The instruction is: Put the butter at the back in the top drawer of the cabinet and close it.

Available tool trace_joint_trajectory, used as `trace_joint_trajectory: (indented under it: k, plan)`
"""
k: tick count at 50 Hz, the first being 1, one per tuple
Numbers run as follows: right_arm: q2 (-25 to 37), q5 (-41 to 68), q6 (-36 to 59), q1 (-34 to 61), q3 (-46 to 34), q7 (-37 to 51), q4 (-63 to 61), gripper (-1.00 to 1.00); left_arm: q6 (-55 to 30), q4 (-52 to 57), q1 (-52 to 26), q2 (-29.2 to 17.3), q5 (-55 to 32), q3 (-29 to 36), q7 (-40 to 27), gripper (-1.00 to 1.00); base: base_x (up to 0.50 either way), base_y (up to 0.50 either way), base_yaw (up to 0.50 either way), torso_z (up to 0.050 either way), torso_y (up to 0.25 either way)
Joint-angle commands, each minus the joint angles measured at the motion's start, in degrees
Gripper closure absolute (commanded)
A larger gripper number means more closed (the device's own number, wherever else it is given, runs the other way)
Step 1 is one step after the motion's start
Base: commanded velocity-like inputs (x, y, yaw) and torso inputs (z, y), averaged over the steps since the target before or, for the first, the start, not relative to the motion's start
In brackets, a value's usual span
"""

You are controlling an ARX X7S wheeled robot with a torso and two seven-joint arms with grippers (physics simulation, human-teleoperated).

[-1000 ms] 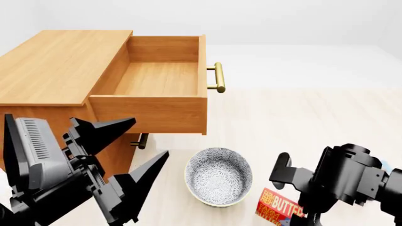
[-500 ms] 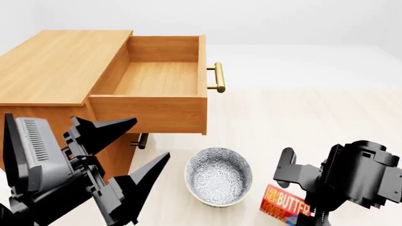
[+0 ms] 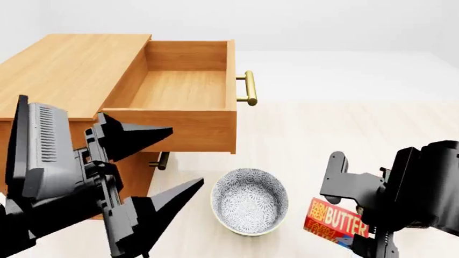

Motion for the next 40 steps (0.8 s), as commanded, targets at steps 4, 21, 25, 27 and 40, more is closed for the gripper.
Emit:
trace_joint_trajectory:
  k: [4, 21, 25, 27, 40]
  plan:
    - [-1.3, 1.85, 8.9, 9.33, 0.99, 0.23, -6.71, 1.0, -16.64, -5.45, -11.47, 5.28, -4.69, -1.94, 8.42, -1.0, 0.0, 0.0, 0.0, 0.0, 0.0]
    - [-6.75, 12.49, 10.7, 22.02, -3.56, 3.0, -7.9, 1.0, -32.77, -11.58, -22.67, 12.77, -5.06, -0.85, 15.52, -1.0, 0.0, 0.0, 0.0, 0.0, 0.001]
    - [-7.92, 14.28, 10.65, 23.87, -4.07, 3.59, -8.17, 1.0, -35.16, -12.82, -24.28, 14.13, -4.79, -0.43, 17.27, -1.0, 0.0, 0.0, 0.0, 0.0, 0.0]
    - [-8.55, 15.3, 10.7, 24.89, -4.24, 3.97, -8.39, 1.0, -36.41, -12.96, -25.13, 14.74, -4.76, -0.21, 17.56, -1.0, 0.0, 0.0, 0.0, 0.0, 0.0]
    - [-12.97, 20.08, 9.55, 28.07, -4.54, 6.15, -8.15, 1.0, -41.04, -15.28, -28.97, 18.71, -5.53, 0.36, 18.57, -1.0, 0.0, 0.0, 0.0, 0.001, 0.001]
